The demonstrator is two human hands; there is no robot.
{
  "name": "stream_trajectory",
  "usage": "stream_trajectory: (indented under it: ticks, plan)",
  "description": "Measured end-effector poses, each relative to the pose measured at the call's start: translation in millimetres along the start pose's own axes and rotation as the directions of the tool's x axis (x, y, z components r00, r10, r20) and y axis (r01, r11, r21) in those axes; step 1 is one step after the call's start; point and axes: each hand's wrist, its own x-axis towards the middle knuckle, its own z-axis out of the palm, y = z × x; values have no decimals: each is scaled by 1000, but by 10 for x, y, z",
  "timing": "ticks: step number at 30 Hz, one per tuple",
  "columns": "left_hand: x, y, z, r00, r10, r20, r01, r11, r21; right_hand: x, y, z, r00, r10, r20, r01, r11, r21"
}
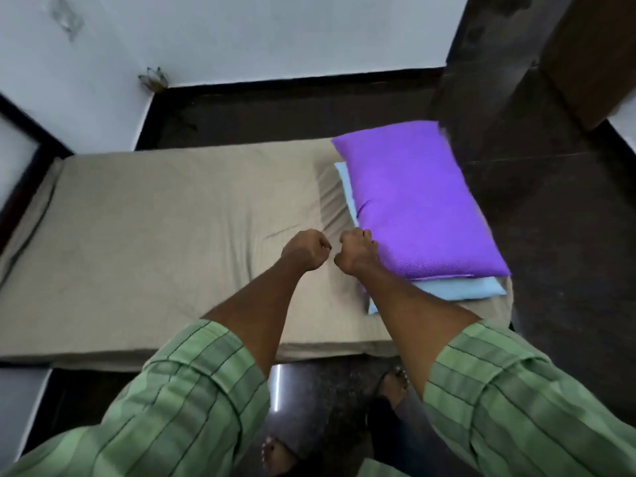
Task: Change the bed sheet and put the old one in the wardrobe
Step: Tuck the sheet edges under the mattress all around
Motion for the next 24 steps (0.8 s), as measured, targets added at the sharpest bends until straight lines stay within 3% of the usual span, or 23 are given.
stream_trajectory:
  ticks: [5, 10, 16, 21, 24]
  plan:
    - [-799, -1181, 27, 989, -147, -6, 147, 988, -41, -494, -722, 854, 992, -100, 79, 100, 995, 3]
    - [-1190, -2071, 385, 973, -229, 27, 230, 971, -72, -741, -1008, 1720, 975, -129, 180, 140, 989, -49]
    - [-1064, -2569, 1284, 987, -150, 52, 154, 984, -92, -691, -694, 2678, 967, -140, 212, 155, 986, -59]
    - [-636, -2793, 2143, 998, 41, 56, -49, 987, 151, -348, -301, 3376, 978, -178, 111, 192, 973, -131]
    - [-561, -2886, 2561, 993, 97, -61, -75, 954, 290, -286, -120, 3711, 967, -254, -10, 242, 931, -273]
